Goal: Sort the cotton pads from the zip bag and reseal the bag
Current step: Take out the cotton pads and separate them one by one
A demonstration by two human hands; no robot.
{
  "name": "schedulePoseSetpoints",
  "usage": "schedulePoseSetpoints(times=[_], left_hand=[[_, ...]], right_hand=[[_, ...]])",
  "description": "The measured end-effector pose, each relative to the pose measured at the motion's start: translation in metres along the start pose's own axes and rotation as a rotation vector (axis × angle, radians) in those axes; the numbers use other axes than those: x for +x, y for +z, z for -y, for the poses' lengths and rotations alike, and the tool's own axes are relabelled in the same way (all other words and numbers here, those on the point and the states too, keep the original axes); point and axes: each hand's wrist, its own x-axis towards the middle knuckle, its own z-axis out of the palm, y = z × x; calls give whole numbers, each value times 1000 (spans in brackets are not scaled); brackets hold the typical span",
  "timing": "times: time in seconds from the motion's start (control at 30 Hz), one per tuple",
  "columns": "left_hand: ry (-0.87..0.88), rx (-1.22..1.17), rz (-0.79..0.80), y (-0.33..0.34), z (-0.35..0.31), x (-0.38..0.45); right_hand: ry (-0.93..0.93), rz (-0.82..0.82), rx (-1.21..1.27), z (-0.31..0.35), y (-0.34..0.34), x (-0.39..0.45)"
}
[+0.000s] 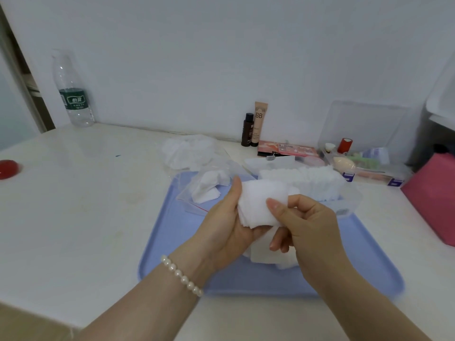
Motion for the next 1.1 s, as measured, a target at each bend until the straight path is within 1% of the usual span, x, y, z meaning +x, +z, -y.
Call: schedulePoseSetpoints(times=[0.07, 0.2, 0.33, 0.47, 0.53, 0.7, 0.8, 0.9, 0.97, 1.03, 1.1], left_hand=[[-10, -26, 29, 2, -1, -2], [29, 46, 25, 0, 1, -2], [2, 2, 16, -1, 2, 0], [42, 106, -13, -3, 6, 0], [47, 137, 10, -1, 7, -2], [47, 115, 80, -3, 5, -1], [59, 118, 35, -2, 4, 0], [76, 115, -28, -2, 4, 0], [79, 108, -41, -2, 4, 0], [77, 122, -28, -2, 3, -1], [78, 148, -13, -1, 3, -2]], right_hand=[[-14, -3, -9, 0, 1, 0], [-15, -9, -24, 2, 1, -1], [51, 15, 12, 6, 0, 0], [100, 48, 13, 8, -4, 3], [105, 43, 36, 8, -6, 4], [77, 49, 149, 7, -3, 3], [52, 7, 172, 6, -4, 3], [-9, -98, 141, 9, -11, 7], [-41, -143, 183, 15, -17, 9], [-65, -115, 259, 24, -22, 9], [-64, -10, 295, 30, -21, 6]])
